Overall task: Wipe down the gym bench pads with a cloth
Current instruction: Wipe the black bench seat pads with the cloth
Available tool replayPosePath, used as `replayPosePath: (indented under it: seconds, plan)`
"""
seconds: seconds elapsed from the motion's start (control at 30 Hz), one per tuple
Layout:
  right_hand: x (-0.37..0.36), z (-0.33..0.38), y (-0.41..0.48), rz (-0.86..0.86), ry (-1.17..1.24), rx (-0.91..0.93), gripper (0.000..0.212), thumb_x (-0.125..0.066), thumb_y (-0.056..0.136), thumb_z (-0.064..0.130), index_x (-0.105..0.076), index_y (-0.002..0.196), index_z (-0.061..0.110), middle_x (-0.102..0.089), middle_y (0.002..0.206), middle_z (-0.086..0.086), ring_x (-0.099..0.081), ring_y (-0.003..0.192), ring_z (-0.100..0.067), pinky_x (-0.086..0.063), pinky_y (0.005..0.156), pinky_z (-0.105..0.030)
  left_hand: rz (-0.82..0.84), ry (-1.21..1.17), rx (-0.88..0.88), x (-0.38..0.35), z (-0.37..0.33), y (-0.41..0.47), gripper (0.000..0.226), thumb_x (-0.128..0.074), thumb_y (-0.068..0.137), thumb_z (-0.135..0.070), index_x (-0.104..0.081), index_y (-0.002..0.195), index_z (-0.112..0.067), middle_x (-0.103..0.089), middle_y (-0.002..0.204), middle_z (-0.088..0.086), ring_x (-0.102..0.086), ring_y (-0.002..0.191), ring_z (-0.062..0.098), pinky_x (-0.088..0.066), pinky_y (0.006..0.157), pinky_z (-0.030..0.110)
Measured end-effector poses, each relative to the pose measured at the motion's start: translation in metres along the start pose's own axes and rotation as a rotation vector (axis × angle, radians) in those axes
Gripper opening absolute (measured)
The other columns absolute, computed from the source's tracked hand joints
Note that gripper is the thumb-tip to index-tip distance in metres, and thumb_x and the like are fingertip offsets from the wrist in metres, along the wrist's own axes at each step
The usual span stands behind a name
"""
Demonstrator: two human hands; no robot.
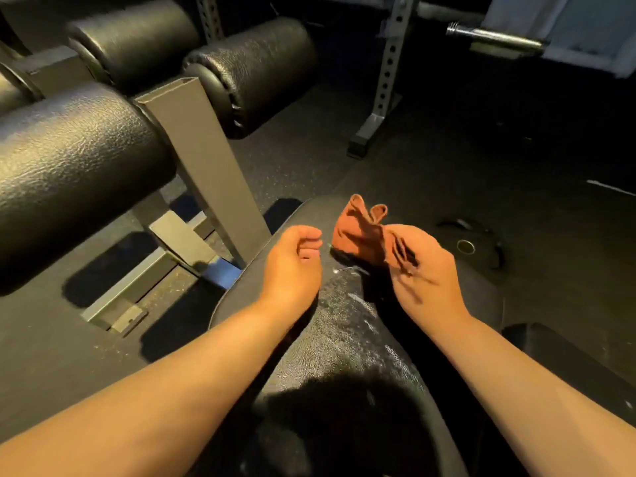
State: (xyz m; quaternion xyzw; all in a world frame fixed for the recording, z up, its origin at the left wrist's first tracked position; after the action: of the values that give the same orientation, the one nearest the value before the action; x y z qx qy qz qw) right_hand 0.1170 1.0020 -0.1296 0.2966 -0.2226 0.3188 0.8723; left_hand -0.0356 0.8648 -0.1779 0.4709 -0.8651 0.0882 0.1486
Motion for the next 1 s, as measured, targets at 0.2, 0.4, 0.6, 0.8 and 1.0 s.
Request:
replayPosePath:
  seconds: [0.2, 0.4, 0.6, 0.8, 1.0]
  plan:
    - [-0.081, -0.006, -0.051, 0.642, -0.444, 0.095, 0.076, -0.035, 0.087, 0.073, -0.054, 0.139, 0.021, -0.042, 0.154, -0.003, -0.038, 0.142, -0.024, -0.032, 0.116, -0.043, 0.020, 0.184, -0.139, -0.008, 0.001, 0.009, 0.043, -0.049, 0.086, 0.013, -0.061, 0.105, -0.023, -0.063, 0.113, 0.001, -0.058, 0.094, 0.008, -0.042, 0.078, 0.010]
    - [-0.100, -0.032, -0.025, 0.564, -0.710, 0.014, 0.100, 0.003, 0.075, 0.071, -0.019, 0.160, 0.022, -0.025, 0.153, -0.013, -0.024, 0.141, -0.033, -0.018, 0.118, -0.042, 0.099, 0.391, -0.198, -0.011, 0.000, 0.000, 0.035, -0.053, 0.093, -0.002, -0.064, 0.121, -0.019, -0.060, 0.126, 0.000, -0.055, 0.111, 0.012, -0.033, 0.091, 0.015]
    - [-0.089, -0.043, -0.017, 0.488, -0.637, 0.060, 0.061, -0.039, 0.100, 0.055, -0.029, 0.156, 0.036, -0.008, 0.165, -0.010, -0.012, 0.152, -0.032, -0.014, 0.122, -0.049, -0.090, 0.714, 0.064, 0.059, 0.036, 0.024, 0.032, -0.037, 0.092, -0.036, -0.056, 0.114, -0.024, -0.057, 0.127, 0.002, -0.056, 0.114, 0.036, -0.043, 0.101, 0.047]
    - [-0.087, -0.058, 0.000, 0.502, -0.690, 0.036, 0.069, -0.031, 0.102, 0.059, -0.018, 0.160, 0.024, 0.004, 0.168, -0.013, 0.003, 0.155, -0.028, 0.004, 0.124, -0.044, 0.005, 0.903, 0.131, 0.042, 0.067, 0.011, 0.051, -0.021, 0.104, -0.049, -0.047, 0.128, -0.012, -0.050, 0.138, 0.020, -0.045, 0.125, 0.044, -0.038, 0.099, 0.050]
    - [-0.102, -0.061, -0.009, 0.567, -0.699, 0.104, 0.068, -0.026, 0.106, 0.050, -0.013, 0.160, 0.012, 0.008, 0.168, -0.006, 0.005, 0.155, -0.023, -0.002, 0.124, -0.042, 0.042, 0.990, 0.107, 0.047, 0.077, 0.010, 0.047, -0.019, 0.105, -0.047, -0.046, 0.124, -0.012, -0.053, 0.129, 0.020, -0.047, 0.119, 0.040, -0.040, 0.086, 0.046]
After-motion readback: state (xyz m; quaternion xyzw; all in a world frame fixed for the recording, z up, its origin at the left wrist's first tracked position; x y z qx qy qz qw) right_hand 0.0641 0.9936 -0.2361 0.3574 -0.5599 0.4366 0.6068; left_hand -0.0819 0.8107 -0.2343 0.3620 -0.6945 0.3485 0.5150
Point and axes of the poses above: each hand's wrist, its own y-axis towards the middle knuckle, its own x-axis out of the back of the hand, z = x × y, the point moved 10 cm from there along y, towards the middle knuckle
